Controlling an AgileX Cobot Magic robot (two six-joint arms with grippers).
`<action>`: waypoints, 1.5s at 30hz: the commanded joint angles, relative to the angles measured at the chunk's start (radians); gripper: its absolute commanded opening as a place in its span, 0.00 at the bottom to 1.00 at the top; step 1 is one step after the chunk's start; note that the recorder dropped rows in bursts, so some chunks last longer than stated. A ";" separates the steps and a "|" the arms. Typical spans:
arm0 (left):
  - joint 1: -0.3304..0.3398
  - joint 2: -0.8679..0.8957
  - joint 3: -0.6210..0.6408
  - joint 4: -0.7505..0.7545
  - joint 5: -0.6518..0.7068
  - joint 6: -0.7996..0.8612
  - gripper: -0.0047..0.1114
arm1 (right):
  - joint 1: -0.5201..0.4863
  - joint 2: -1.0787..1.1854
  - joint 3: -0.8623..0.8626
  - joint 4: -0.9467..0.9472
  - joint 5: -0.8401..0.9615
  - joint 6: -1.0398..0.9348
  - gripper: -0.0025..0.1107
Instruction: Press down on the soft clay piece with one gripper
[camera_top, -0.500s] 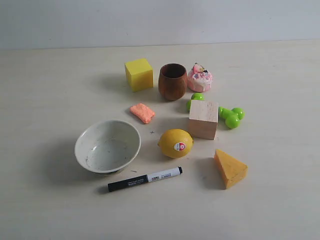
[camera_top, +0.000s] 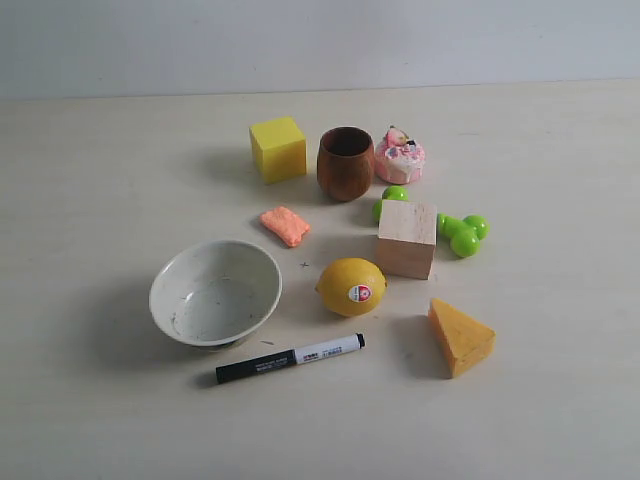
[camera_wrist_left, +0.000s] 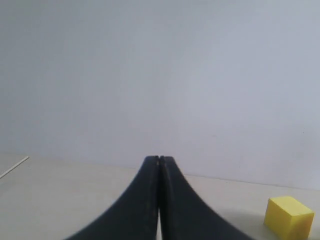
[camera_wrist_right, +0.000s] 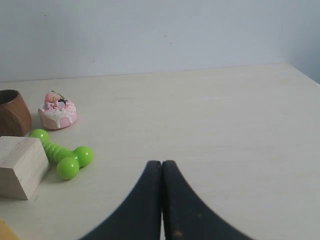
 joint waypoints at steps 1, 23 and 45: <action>-0.004 -0.007 -0.002 -0.007 -0.044 -0.008 0.04 | 0.004 -0.005 0.004 0.000 -0.006 -0.005 0.02; -0.004 0.117 -0.196 0.004 -0.019 -0.034 0.04 | 0.004 -0.005 0.004 0.000 -0.006 -0.005 0.02; -0.311 0.653 -0.812 -0.360 0.674 0.452 0.04 | 0.004 -0.005 0.004 0.000 -0.006 -0.005 0.02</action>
